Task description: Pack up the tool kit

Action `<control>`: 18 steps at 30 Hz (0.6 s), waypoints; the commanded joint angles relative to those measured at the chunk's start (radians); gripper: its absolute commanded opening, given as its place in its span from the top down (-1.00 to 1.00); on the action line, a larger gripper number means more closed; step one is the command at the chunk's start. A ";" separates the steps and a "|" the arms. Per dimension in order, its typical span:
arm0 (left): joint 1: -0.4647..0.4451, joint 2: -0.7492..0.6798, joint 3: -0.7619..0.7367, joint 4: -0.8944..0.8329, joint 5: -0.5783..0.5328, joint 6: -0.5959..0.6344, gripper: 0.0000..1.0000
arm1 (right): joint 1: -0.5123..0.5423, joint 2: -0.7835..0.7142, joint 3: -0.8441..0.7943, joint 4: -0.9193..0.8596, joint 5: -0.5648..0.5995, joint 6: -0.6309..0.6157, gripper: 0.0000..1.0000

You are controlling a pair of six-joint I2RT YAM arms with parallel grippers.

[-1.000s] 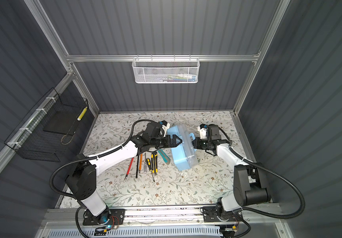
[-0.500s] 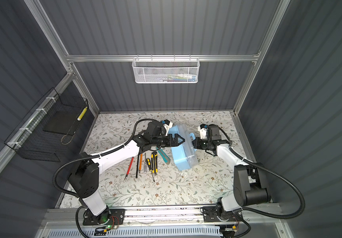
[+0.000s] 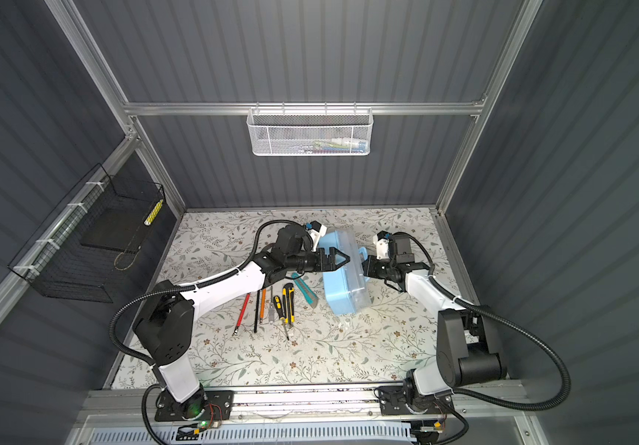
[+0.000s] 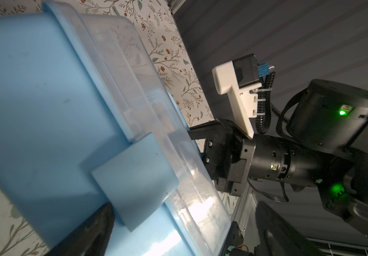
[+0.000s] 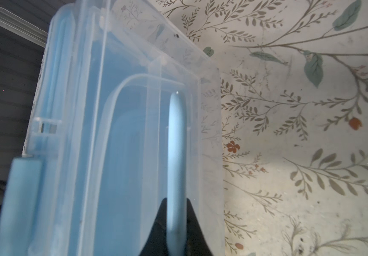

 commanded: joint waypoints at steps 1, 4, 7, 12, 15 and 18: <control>-0.038 0.034 0.008 0.147 0.157 -0.020 -0.99 | 0.058 0.005 -0.005 -0.016 -0.008 -0.033 1.00; -0.039 0.036 0.008 0.223 0.196 -0.029 -0.99 | 0.065 0.007 -0.008 -0.026 0.024 -0.043 1.00; -0.042 0.033 0.012 0.255 0.215 -0.033 -0.98 | 0.068 0.005 -0.009 -0.035 0.049 -0.051 1.00; -0.043 0.012 -0.007 0.298 0.230 -0.037 -0.99 | 0.068 0.004 -0.001 -0.058 0.116 -0.073 1.00; -0.040 -0.002 -0.017 0.336 0.244 -0.048 -0.99 | 0.068 0.005 0.000 -0.062 0.135 -0.078 1.00; -0.041 -0.015 -0.025 0.393 0.253 -0.071 -0.99 | 0.068 0.007 -0.003 -0.063 0.154 -0.080 1.00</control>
